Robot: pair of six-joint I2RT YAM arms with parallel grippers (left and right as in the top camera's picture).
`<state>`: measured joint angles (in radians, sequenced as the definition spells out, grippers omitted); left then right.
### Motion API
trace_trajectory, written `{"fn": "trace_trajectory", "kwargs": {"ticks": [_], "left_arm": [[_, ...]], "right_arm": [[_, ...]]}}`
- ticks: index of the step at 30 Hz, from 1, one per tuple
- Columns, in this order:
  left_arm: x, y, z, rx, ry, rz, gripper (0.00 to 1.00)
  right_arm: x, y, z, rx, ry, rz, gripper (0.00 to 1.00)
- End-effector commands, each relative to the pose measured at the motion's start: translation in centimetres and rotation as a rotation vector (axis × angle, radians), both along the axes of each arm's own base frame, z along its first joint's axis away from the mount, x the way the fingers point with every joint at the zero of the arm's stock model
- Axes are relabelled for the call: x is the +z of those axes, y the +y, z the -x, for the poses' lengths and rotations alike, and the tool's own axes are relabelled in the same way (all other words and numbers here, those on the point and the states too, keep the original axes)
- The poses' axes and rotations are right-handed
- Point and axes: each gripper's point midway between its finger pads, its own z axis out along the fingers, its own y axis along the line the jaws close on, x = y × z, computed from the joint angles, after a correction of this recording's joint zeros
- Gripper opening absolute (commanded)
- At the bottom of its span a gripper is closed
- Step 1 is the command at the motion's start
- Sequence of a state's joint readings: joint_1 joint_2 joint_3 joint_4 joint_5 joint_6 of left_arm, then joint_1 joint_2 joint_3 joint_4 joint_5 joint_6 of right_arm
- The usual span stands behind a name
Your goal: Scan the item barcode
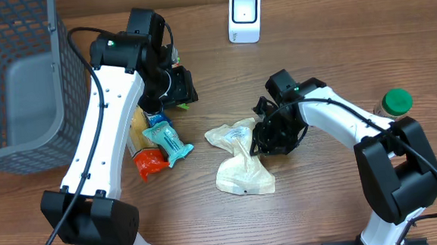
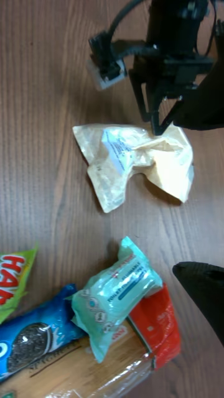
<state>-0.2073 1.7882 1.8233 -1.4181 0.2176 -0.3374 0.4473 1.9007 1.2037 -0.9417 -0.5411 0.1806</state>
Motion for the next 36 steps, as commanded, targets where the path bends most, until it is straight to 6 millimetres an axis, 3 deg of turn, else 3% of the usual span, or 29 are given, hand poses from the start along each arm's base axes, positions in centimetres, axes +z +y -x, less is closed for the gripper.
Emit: {"fn": "trace_trajectory", "kwargs": {"ticks": [1,5,9,16,20,23,27,31,36], "left_arm": [[-0.5,-0.1,-0.3,0.002,0.006,0.010,0.62],[-0.6,0.1,-0.5,0.005,0.001,-0.004,0.64],[-1.0,0.3,-0.6,0.007,0.009,-0.020,0.65],[-1.5,0.2,-1.1,0.018,0.013,-0.019,0.66],[-1.5,0.2,-1.3,0.025,0.007,-0.016,0.67],[-1.5,0.1,-1.5,0.025,-0.001,-0.014,0.68],[-1.4,0.0,-2.1,0.042,-0.022,-0.006,0.70],[-1.3,-0.1,-2.5,0.054,-0.039,0.000,0.71],[-1.2,-0.1,-2.9,0.054,-0.052,0.003,0.71]], "right_arm": [[-0.6,-0.5,0.4,-0.039,-0.007,0.050,0.41],[-1.4,-0.5,0.4,-0.054,-0.022,0.060,0.33],[-1.6,-0.7,-0.1,-0.057,-0.048,0.075,0.06],[-1.3,-2.4,-1.9,-0.066,-0.128,0.190,0.04],[0.8,-5.4,-4.4,-0.139,-0.244,0.382,0.04],[3.5,-8.9,-6.1,-0.221,-0.367,0.578,0.04],[7.1,-12.1,-7.1,-0.302,-0.532,0.784,0.04],[9.6,-12.9,-7.1,-0.312,-0.689,0.955,0.04],[12.7,-11.3,-7.2,-0.260,-0.929,1.097,0.04]]}}
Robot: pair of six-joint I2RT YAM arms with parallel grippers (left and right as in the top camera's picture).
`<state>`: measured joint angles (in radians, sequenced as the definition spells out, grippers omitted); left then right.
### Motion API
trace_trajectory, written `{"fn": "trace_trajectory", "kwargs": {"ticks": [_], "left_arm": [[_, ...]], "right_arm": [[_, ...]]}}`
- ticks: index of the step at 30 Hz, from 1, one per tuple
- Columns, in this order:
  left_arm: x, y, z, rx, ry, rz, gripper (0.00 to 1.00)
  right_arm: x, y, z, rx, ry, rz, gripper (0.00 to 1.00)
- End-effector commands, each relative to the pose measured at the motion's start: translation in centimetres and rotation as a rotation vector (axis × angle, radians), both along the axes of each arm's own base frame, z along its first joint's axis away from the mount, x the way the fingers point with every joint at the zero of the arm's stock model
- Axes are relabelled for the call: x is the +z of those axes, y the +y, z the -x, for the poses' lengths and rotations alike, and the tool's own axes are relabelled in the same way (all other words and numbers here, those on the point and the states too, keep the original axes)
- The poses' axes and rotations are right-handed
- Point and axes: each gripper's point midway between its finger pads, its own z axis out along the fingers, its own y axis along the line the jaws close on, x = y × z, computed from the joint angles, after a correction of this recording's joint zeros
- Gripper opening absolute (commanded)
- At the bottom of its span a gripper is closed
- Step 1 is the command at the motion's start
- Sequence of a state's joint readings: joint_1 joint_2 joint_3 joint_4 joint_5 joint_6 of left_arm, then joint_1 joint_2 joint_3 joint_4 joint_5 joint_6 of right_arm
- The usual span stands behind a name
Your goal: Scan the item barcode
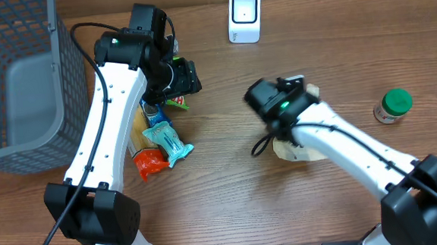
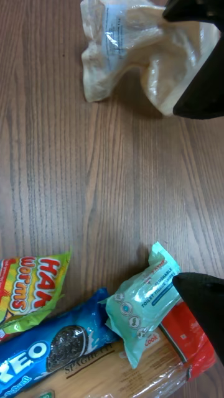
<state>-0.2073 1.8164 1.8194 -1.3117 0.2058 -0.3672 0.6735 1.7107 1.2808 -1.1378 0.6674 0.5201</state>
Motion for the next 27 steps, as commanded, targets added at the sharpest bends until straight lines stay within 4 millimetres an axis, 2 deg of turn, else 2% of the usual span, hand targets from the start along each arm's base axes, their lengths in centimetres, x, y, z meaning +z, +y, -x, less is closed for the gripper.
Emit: {"fn": "trace_trajectory", "kwargs": {"ticks": [1,3,5,9,15,17,23,27], "left_arm": [[-0.6,0.2,-0.2,0.023,0.014,-0.005,0.71],[-0.6,0.2,-0.3,0.023,0.012,-0.005,0.71],[-0.6,0.4,-0.4,0.027,0.006,-0.009,0.72],[-0.5,1.2,-1.2,0.052,-0.021,-0.019,0.73],[-0.4,3.0,-2.0,0.099,-0.034,-0.017,0.74],[-0.4,3.5,-2.1,0.113,-0.034,-0.017,0.74],[-0.4,4.6,-2.4,0.140,-0.037,-0.017,0.75],[-0.3,5.1,-2.6,0.153,-0.044,-0.016,0.76]], "right_arm": [[5.0,-0.1,-1.7,0.016,-0.273,0.191,0.04],[6.5,0.9,-1.7,0.062,-0.349,0.252,0.04],[6.9,2.5,-1.4,0.102,-0.385,0.248,0.04],[5.3,5.7,-0.5,0.166,-0.356,0.170,0.04],[1.8,7.3,-0.1,0.237,-0.294,0.242,0.04],[1.5,7.6,-0.2,0.274,-0.297,0.304,0.04],[6.5,7.5,-0.8,0.302,-0.526,0.550,0.04],[6.0,8.8,0.0,0.340,-0.512,0.521,0.04]]}}
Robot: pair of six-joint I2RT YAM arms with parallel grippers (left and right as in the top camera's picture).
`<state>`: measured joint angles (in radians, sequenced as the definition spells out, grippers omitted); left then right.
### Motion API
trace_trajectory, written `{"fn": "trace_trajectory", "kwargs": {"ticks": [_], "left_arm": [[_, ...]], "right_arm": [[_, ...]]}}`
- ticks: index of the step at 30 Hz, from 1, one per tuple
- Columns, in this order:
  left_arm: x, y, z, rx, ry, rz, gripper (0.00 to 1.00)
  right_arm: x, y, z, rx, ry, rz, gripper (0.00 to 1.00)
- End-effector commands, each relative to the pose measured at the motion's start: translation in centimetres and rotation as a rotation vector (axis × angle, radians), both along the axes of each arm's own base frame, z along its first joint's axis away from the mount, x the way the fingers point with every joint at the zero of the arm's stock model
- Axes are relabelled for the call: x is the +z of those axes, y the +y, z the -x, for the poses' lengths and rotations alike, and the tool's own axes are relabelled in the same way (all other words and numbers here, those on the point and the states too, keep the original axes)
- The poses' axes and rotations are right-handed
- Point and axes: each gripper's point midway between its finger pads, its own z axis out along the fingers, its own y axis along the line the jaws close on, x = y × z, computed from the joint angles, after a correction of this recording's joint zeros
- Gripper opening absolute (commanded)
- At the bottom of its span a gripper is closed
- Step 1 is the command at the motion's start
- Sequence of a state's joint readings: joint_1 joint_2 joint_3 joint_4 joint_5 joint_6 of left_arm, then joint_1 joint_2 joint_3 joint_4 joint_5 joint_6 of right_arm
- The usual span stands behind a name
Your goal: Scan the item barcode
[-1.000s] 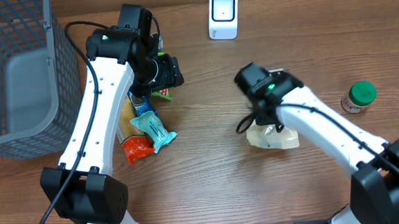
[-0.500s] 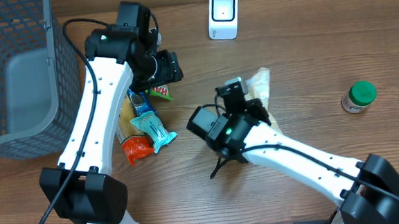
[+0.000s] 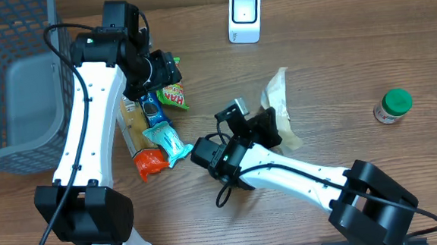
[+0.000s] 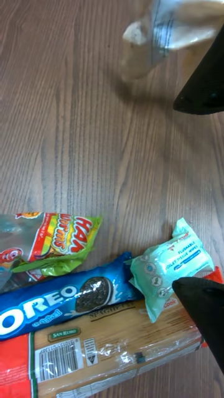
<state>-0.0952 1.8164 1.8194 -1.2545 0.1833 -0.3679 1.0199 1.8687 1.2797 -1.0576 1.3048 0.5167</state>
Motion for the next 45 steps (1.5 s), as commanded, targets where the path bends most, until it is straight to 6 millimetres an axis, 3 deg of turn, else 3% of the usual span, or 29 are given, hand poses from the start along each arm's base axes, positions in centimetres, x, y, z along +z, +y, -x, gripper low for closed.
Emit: {"fn": "trace_trajectory", "kwargs": {"ticks": [1,8,14,20,27,30,32,35,36,40,45], "left_arm": [[-0.6,0.6,-0.2,0.035,0.015,-0.001,0.76],[-0.6,0.9,-0.3,0.039,0.014,-0.004,0.76],[-0.7,1.5,-0.2,0.046,0.017,-0.022,0.76],[-0.7,1.6,-0.3,0.048,0.016,-0.026,0.77],[-0.7,1.7,-0.3,0.048,0.016,-0.027,0.77],[-0.7,1.7,-0.3,0.048,0.016,-0.028,0.77],[-0.7,1.7,-0.3,0.048,0.016,-0.027,0.77],[-0.7,1.7,-0.3,0.049,0.015,-0.027,0.78],[-0.7,1.7,-0.3,0.049,0.014,-0.027,0.78],[-0.8,1.7,-0.2,0.042,0.018,-0.030,0.78],[-0.8,1.7,0.1,0.037,0.030,-0.032,0.77]], "right_arm": [[1.6,1.1,0.4,0.039,-0.067,0.023,0.04],[-2.7,3.7,1.5,0.117,0.132,-0.078,0.04],[-2.0,4.1,1.2,0.159,0.109,0.011,0.04],[-3.3,8.0,2.7,0.282,0.165,-0.050,0.04],[-5.5,11.9,5.3,0.434,0.205,0.052,0.04],[-6.3,13.0,6.6,0.476,0.214,0.088,0.18],[-5.5,13.4,7.2,0.486,0.166,0.109,0.22],[-3.8,13.3,6.9,0.457,0.065,0.121,0.55],[-3.6,13.3,6.8,0.449,0.061,0.101,0.58],[-4.1,11.4,5.6,0.367,0.165,-0.095,0.62],[-3.3,8.3,3.4,0.182,0.380,-0.526,0.66]]}}
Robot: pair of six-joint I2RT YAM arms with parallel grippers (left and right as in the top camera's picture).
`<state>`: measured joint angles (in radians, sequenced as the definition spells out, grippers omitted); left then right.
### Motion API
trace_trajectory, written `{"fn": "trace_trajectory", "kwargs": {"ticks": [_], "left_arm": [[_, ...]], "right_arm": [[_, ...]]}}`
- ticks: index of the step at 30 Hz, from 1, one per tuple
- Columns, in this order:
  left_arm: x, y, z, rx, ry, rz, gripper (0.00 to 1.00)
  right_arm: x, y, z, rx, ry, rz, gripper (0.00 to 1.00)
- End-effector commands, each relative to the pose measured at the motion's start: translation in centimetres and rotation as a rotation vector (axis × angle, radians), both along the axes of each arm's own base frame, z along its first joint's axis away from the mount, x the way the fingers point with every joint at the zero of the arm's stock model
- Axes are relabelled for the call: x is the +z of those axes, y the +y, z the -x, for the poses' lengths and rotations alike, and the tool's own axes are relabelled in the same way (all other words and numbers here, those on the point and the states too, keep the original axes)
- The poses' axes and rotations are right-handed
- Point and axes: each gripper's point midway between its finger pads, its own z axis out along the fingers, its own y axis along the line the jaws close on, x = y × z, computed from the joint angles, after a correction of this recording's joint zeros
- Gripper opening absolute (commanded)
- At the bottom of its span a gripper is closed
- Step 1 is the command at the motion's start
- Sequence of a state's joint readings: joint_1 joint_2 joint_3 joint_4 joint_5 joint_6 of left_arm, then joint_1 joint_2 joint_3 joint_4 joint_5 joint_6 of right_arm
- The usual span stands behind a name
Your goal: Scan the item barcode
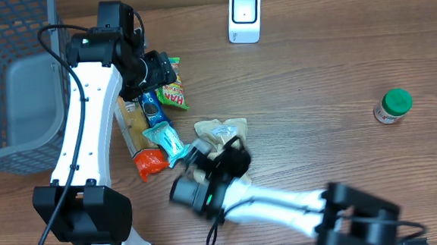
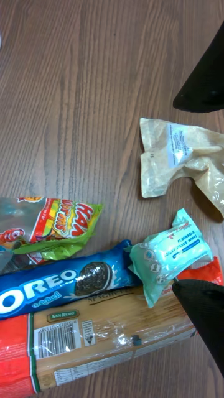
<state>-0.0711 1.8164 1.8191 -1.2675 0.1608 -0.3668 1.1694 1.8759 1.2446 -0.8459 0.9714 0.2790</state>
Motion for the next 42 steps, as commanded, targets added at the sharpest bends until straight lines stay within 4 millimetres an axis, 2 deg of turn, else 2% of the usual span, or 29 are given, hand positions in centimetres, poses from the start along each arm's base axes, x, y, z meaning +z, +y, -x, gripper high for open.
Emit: {"fn": "trace_trajectory", "kwargs": {"ticks": [1,6,10,12,18,23,26,30,33,35,39,42], "left_arm": [[-0.7,0.4,0.0,0.007,0.019,-0.008,0.77],[-0.7,0.4,0.1,0.007,0.022,-0.009,0.77],[-0.7,0.5,0.1,0.008,0.024,-0.013,0.77],[-0.7,0.4,0.1,0.008,0.024,-0.013,0.77],[-0.7,0.4,0.1,0.009,0.024,-0.013,0.77],[-0.7,0.4,0.1,0.009,0.025,-0.013,0.77],[-0.7,0.4,0.1,0.009,0.025,-0.013,0.77],[-0.7,0.4,0.1,0.009,0.025,-0.013,0.77],[-0.8,0.5,0.2,0.009,0.028,-0.014,0.77],[-0.8,0.5,0.3,0.008,0.033,-0.014,0.77],[-0.8,0.5,0.4,0.009,0.035,-0.014,0.77],[-0.8,0.5,0.4,0.009,0.034,-0.014,0.77]], "right_arm": [[2.6,0.4,-1.3,-0.161,0.218,-0.466,0.66],[1.7,-0.7,-2.5,-0.269,0.660,-0.865,0.66],[1.2,-1.0,-1.3,-0.322,1.006,-1.127,0.67],[0.8,-1.1,-0.7,-0.333,1.075,-1.162,0.66],[-2.0,-1.5,1.7,-0.382,1.132,-1.117,0.67],[-4.2,-1.5,2.5,-0.443,1.134,-1.143,0.68],[-4.8,-0.9,2.9,-0.432,1.133,-1.147,0.68],[-6.5,-0.8,3.4,-0.532,1.093,-1.093,0.67],[-7.6,-0.5,3.9,-0.595,1.098,-1.078,0.63],[-8.0,-0.6,3.9,-0.643,1.094,-1.079,0.54],[-8.6,-1.1,4.2,-0.759,1.067,-1.080,0.44],[-9.1,-1.4,4.5,-0.811,1.057,-1.081,0.31]]}}
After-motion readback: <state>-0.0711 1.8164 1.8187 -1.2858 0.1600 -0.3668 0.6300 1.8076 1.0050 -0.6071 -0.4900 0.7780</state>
